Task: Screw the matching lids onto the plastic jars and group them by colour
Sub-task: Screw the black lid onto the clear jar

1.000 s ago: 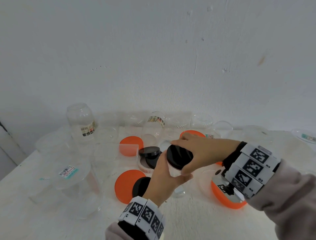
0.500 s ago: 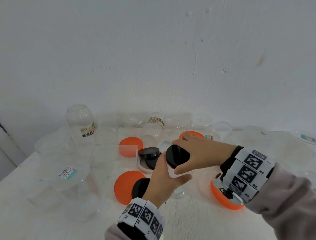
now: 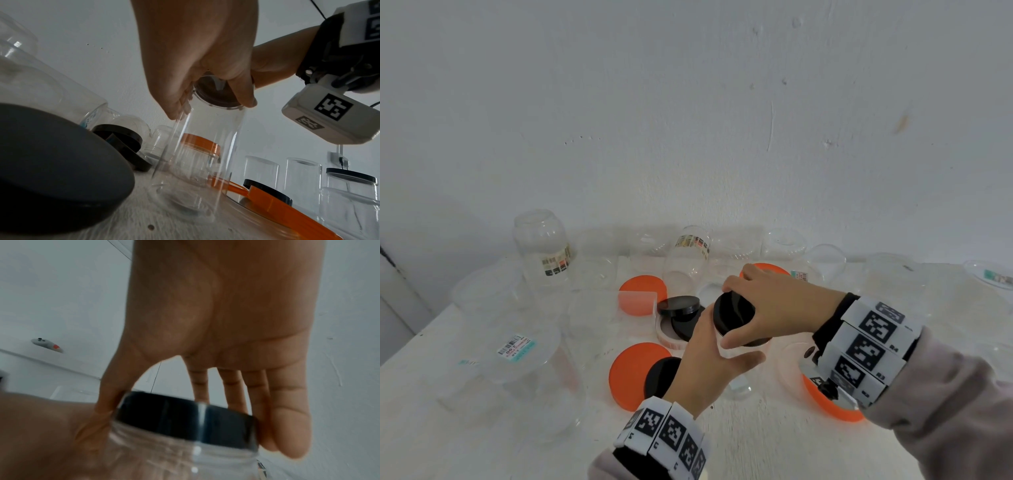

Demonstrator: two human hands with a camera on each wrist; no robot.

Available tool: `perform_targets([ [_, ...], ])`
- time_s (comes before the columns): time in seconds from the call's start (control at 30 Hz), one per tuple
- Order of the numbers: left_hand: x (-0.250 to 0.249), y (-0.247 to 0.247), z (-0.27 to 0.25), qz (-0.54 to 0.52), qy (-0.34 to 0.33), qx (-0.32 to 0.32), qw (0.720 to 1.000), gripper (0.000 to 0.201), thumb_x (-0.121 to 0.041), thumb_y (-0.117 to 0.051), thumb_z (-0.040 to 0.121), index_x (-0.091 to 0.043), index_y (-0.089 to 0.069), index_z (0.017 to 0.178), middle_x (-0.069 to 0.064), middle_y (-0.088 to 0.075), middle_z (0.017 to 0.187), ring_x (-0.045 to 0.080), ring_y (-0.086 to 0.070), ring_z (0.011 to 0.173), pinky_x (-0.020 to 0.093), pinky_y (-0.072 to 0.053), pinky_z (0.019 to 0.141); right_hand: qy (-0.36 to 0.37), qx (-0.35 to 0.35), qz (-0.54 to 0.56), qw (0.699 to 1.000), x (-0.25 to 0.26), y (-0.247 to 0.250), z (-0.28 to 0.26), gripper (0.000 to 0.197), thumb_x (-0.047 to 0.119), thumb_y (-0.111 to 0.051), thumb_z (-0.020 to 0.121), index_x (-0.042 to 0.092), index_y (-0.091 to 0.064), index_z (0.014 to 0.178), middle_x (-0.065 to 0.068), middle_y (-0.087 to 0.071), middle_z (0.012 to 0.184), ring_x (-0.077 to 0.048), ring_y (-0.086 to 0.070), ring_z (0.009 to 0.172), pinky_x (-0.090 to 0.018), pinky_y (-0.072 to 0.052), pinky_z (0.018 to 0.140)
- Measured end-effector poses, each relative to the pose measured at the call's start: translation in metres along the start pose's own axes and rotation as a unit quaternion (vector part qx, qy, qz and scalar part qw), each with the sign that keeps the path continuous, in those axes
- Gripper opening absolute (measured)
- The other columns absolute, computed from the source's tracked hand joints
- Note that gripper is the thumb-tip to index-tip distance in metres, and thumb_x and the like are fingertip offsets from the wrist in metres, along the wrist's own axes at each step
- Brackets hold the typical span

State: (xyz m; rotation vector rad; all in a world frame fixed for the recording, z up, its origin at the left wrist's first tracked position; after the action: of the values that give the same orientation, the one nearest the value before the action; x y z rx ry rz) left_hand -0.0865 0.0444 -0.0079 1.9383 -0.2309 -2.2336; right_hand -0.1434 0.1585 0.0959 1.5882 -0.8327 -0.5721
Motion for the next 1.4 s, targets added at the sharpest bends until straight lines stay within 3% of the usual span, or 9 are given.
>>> perform_targets([
  [0.2, 0.002, 0.0, 0.0, 0.003, 0.0, -0.007, 1.0, 0.078, -0.034, -0.084, 0.07, -0.039, -0.037, 0.133, -0.022, -0.052, 0.127, -0.009, -0.047, 0.118, 0.017, -0.039, 0.098, 0.031, 0.059, 0.041, 0.997, -0.004, 0.004, -0.001, 0.082, 0.052, -0.069, 0.075, 0.036, -0.029, 0.145, 0.009, -0.036, 0.125, -0.012, -0.037, 0.116, -0.032, -0.044, 0.096],
  [0.3, 0.002, -0.001, 0.0, 0.001, -0.002, -0.007, 1.0, 0.08, -0.032, -0.083, 0.071, -0.036, -0.037, 0.135, -0.02, -0.053, 0.128, -0.006, -0.049, 0.119, 0.02, -0.04, 0.099, 0.03, 0.022, 0.044, 0.998, -0.006, 0.002, -0.002, 0.079, 0.062, -0.067, 0.074, 0.035, -0.036, 0.141, 0.01, -0.04, 0.116, -0.011, -0.04, 0.108, -0.029, -0.044, 0.09],
  [0.5, 0.001, 0.0, -0.001, -0.002, -0.003, -0.005, 1.0, 0.075, -0.029, -0.082, 0.072, -0.038, -0.038, 0.132, -0.021, -0.056, 0.123, -0.01, -0.051, 0.113, 0.003, -0.042, 0.084, 0.002, -0.053, 0.026, 0.998, -0.004, -0.009, -0.004, 0.076, 0.078, -0.055, 0.07, 0.032, -0.046, 0.13, 0.007, -0.042, 0.103, -0.011, -0.043, 0.091, -0.027, -0.045, 0.074],
  [0.7, 0.002, 0.0, -0.001, -0.01, 0.002, -0.002, 1.0, 0.081, -0.03, -0.083, 0.072, -0.035, -0.035, 0.138, -0.021, -0.052, 0.129, -0.01, -0.047, 0.119, 0.014, -0.039, 0.096, 0.023, 0.014, 0.079, 0.997, -0.009, -0.006, -0.006, 0.078, 0.055, -0.067, 0.075, 0.033, -0.032, 0.141, 0.01, -0.038, 0.115, -0.011, -0.037, 0.106, -0.03, -0.045, 0.087],
  [0.93, 0.0, -0.001, -0.001, -0.005, -0.002, 0.0, 1.0, 0.077, -0.029, -0.082, 0.073, -0.037, -0.036, 0.135, -0.02, -0.055, 0.127, -0.008, -0.05, 0.117, 0.011, -0.042, 0.092, -0.026, -0.071, 0.029, 0.997, -0.007, -0.017, -0.009, 0.082, 0.082, -0.05, 0.067, 0.029, -0.044, 0.129, 0.007, -0.042, 0.109, -0.011, -0.044, 0.094, -0.022, -0.042, 0.07],
  [1.07, 0.001, -0.001, -0.001, -0.006, -0.001, -0.001, 1.0, 0.081, -0.03, -0.083, 0.072, -0.037, -0.035, 0.137, -0.02, -0.052, 0.13, -0.006, -0.048, 0.12, 0.019, -0.04, 0.099, -0.027, -0.033, 0.067, 0.997, -0.008, -0.013, -0.008, 0.072, 0.075, -0.058, 0.069, 0.031, -0.044, 0.124, 0.007, -0.041, 0.108, -0.013, -0.043, 0.097, -0.024, -0.043, 0.072],
  [1.17, 0.003, -0.001, 0.0, -0.002, 0.001, -0.006, 1.0, 0.083, -0.033, -0.083, 0.071, -0.038, -0.034, 0.137, -0.022, -0.05, 0.131, -0.008, -0.046, 0.121, 0.019, -0.038, 0.1, 0.015, 0.03, 0.107, 0.994, -0.01, -0.004, -0.009, 0.069, 0.053, -0.068, 0.075, 0.035, -0.038, 0.135, 0.009, -0.038, 0.119, -0.012, -0.038, 0.11, -0.03, -0.045, 0.089],
  [1.23, 0.003, -0.001, 0.001, 0.002, 0.001, -0.008, 1.0, 0.084, -0.034, -0.083, 0.07, -0.037, -0.034, 0.138, -0.022, -0.05, 0.131, -0.007, -0.045, 0.121, 0.021, -0.038, 0.102, 0.033, 0.023, 0.11, 0.993, -0.01, -0.001, -0.009, 0.07, 0.047, -0.069, 0.077, 0.034, -0.038, 0.138, 0.01, -0.038, 0.122, -0.011, -0.036, 0.113, -0.032, -0.044, 0.095],
  [1.4, 0.003, -0.001, 0.0, -0.003, -0.002, -0.003, 1.0, 0.078, -0.031, -0.083, 0.071, -0.042, -0.036, 0.132, -0.023, -0.053, 0.127, -0.011, -0.048, 0.117, 0.008, -0.041, 0.089, 0.009, -0.027, 0.073, 0.997, -0.01, -0.008, -0.008, 0.071, 0.07, -0.062, 0.072, 0.036, -0.044, 0.132, 0.008, -0.04, 0.111, -0.012, -0.041, 0.101, -0.027, -0.045, 0.081],
])
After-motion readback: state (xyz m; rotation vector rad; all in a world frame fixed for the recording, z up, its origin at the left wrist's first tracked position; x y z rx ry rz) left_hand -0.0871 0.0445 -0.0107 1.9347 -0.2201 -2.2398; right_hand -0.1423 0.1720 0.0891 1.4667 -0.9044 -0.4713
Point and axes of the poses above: each hand's wrist, its own z-axis towards the middle knuckle, its own y-axis out of the back of the hand, x = y × z, the point moved 2 cm from there along z, towards the middle knuckle
